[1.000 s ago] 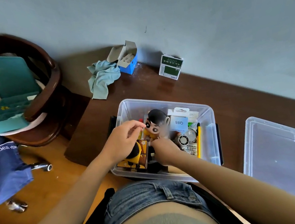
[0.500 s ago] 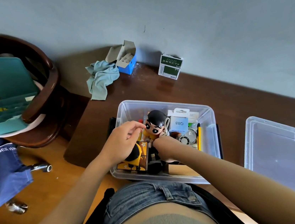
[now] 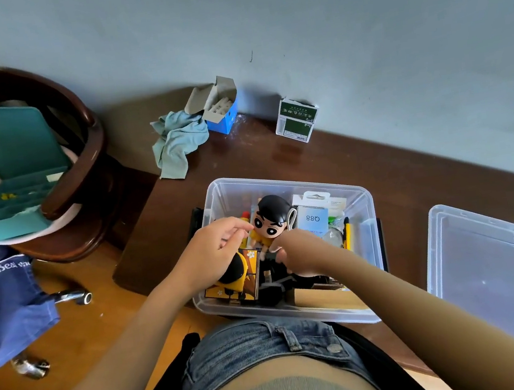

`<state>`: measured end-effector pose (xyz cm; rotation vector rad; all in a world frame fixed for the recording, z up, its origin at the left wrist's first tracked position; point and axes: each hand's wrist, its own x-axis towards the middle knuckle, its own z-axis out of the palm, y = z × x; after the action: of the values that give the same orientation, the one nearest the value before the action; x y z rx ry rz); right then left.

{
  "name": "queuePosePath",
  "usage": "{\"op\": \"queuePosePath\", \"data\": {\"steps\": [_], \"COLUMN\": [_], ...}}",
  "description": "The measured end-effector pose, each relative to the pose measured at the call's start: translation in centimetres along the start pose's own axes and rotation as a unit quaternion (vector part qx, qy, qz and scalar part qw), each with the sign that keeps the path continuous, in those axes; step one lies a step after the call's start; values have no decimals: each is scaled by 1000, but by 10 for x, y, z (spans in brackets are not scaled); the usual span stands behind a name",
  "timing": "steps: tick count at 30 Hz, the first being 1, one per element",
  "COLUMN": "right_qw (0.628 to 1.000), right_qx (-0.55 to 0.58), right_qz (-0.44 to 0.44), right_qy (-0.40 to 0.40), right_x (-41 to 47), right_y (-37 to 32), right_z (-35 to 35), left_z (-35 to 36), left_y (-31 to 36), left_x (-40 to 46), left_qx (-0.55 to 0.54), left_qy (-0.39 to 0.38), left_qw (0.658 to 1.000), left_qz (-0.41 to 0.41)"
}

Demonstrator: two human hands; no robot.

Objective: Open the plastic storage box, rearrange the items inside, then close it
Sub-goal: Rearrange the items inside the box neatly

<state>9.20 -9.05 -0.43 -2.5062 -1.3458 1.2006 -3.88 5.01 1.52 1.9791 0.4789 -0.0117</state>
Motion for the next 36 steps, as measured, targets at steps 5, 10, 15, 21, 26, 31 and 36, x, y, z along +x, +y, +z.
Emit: {"op": "queuePosePath", "data": {"steps": [5,10,15,21,26,31,36], "right_qw": [994,992,998,1000,992,999,964], "right_qx": [88,102,60,-13,-101,39,115], "right_qz": [35,54,22,-20,-3,17,153], "right_qy": [46,50,4,-19,-78,16,183], "right_x": [-26,-31,-25,-9,3,-21,-61], "right_y": [21,31,25,4,-10,0,46], "right_z": [-13,-11,-5,10,23,2,-26], "left_z": [-2,-2,-6,-6,-5,-7,-7], "left_y": [-3,-6,-9,-10,-7,-4,2], "left_x": [-1,-2,-3,-5,-5,-3,3], "left_qx": [23,44,51,58,55,48,42], "left_qy": [-19,-34,-44,-37,-29,-26,-24], "left_qw": [1000,998,998,998,998,998,999], "left_qz": [-8,-10,-10,-8,3,4,17]}}
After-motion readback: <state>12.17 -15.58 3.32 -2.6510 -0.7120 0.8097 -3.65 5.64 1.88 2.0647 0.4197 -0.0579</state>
